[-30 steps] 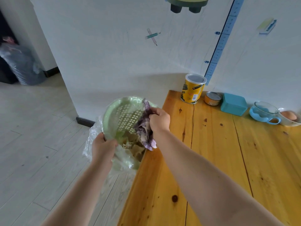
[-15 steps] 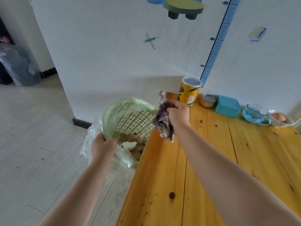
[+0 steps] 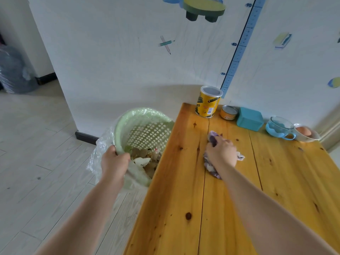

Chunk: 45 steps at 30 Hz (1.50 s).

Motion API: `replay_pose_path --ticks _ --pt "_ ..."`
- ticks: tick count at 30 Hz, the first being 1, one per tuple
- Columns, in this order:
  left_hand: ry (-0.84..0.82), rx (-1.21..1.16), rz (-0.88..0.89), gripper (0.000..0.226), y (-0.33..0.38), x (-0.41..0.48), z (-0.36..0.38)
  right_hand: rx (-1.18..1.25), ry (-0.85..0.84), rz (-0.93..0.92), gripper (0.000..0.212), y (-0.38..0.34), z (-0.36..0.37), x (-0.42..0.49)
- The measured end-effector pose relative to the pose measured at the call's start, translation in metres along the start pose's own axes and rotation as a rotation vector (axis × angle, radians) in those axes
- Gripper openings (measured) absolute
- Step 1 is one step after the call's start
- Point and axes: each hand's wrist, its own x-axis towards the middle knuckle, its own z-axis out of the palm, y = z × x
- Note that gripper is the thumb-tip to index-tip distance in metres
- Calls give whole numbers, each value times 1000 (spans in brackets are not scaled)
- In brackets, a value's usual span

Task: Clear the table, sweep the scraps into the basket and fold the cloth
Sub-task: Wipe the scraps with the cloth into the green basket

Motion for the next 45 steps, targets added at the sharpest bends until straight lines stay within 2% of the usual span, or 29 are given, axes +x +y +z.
replay_pose_path --ticks 4,11,14,17,23,27,29,32,40,45 --pt "7 14 -11 18 -6 3 4 -21 -81 -182 41 -46 22 -28" --pt "42 8 14 17 -9 8 6 86 -295 -530 32 -114 44 -71" --pt "30 14 16 18 -9 8 8 205 -237 -623 31 -119 43 -75" --pt "34 9 0 20 -10 11 8 291 -33 -554 32 -104 27 -49" --pt "57 -64 -59 24 -12 16 8 173 256 -115 32 -28 -20 27" --pt "37 -64 -65 20 -17 19 7 72 159 238 35 21 -27 43" --pt "28 -76 -65 19 -21 22 7 -32 83 322 40 32 -16 44" --pt "27 -84 -63 18 -23 24 7 -100 48 243 44 32 -5 53" --pt "39 -85 -68 18 -30 35 3 -7 6 -63 39 0 18 82" --pt "44 -92 -64 23 -33 38 3 -26 -136 -290 43 -29 32 96"
